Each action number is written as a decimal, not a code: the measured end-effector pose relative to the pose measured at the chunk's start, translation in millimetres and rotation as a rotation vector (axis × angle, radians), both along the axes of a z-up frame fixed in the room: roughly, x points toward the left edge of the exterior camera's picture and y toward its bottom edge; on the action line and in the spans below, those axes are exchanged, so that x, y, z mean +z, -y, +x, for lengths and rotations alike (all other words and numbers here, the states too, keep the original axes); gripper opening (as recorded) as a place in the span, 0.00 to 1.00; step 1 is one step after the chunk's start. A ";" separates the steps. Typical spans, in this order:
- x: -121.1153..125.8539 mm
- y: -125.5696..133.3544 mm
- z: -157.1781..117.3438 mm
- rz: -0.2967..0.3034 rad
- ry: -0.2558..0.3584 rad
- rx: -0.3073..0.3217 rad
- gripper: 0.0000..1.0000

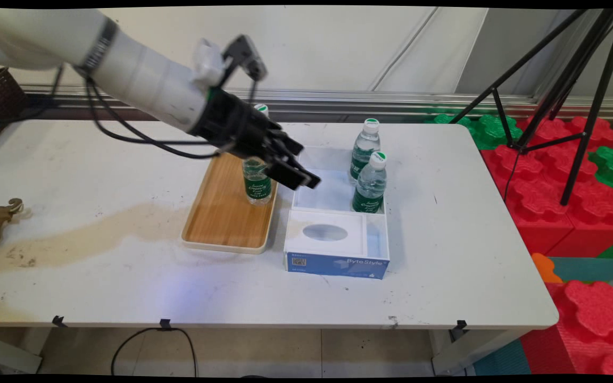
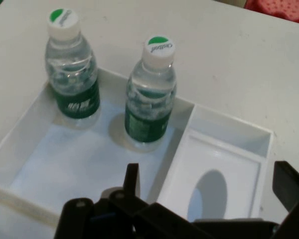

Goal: Pick up the green bottle from the white box

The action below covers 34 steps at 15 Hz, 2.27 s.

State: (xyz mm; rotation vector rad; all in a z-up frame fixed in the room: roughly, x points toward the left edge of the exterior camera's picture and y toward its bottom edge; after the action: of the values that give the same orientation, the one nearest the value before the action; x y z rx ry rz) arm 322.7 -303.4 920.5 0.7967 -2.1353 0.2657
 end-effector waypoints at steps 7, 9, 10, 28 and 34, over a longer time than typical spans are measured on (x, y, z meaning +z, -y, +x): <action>-35.6 30.1 -39.8 -0.018 -0.001 -0.002 1.00; -46.3 39.3 -46.2 -0.023 0.001 -0.001 1.00; -52.8 45.0 -49.3 -0.026 0.002 0.000 1.00; -115.6 118.0 -93.0 -0.083 -0.054 -0.041 1.00; -125.0 127.1 -99.1 -0.085 -0.065 -0.070 0.00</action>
State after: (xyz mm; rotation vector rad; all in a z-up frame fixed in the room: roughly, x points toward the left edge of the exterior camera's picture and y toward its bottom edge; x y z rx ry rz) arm 223.6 -430.5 795.4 0.6711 -2.0719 0.2883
